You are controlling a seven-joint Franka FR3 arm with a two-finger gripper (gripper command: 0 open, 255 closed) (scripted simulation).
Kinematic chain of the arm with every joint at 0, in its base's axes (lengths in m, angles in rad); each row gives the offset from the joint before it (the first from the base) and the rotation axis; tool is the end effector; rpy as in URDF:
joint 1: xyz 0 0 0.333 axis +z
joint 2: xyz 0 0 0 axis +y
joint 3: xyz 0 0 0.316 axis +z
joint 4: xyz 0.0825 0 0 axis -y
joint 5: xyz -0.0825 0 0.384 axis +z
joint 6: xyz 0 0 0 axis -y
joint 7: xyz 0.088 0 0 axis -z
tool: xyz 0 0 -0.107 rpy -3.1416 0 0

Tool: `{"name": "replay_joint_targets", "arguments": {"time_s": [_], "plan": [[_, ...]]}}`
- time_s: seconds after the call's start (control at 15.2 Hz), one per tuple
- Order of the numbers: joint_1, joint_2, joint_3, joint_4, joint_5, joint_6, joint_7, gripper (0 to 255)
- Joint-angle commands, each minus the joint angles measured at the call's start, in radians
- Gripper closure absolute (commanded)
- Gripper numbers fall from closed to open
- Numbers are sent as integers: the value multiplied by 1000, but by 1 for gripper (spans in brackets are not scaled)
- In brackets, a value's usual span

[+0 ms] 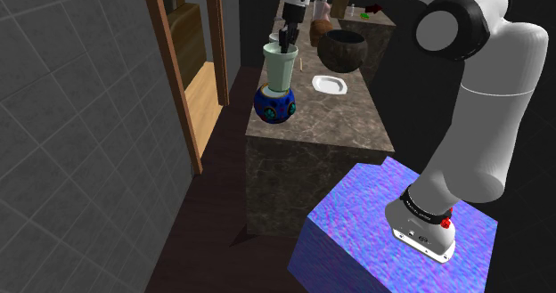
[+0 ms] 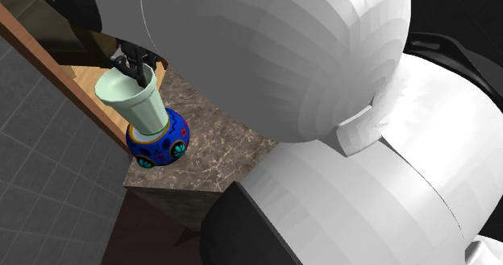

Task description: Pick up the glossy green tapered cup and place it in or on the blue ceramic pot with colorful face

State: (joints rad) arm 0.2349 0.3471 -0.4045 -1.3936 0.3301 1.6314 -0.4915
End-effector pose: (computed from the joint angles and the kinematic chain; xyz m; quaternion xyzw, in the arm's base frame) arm 0.6509 -0.0380 0.5188 -0.9830 -0.1508 0.0073 0.1046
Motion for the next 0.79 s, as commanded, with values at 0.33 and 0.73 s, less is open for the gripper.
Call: {"name": "replay_joint_targets", "arguments": {"time_s": [0.33,0.73], "plan": [[0,0,0,0,0,0,0,0],[-41,41,-5,185,15,-146,8,0]]}}
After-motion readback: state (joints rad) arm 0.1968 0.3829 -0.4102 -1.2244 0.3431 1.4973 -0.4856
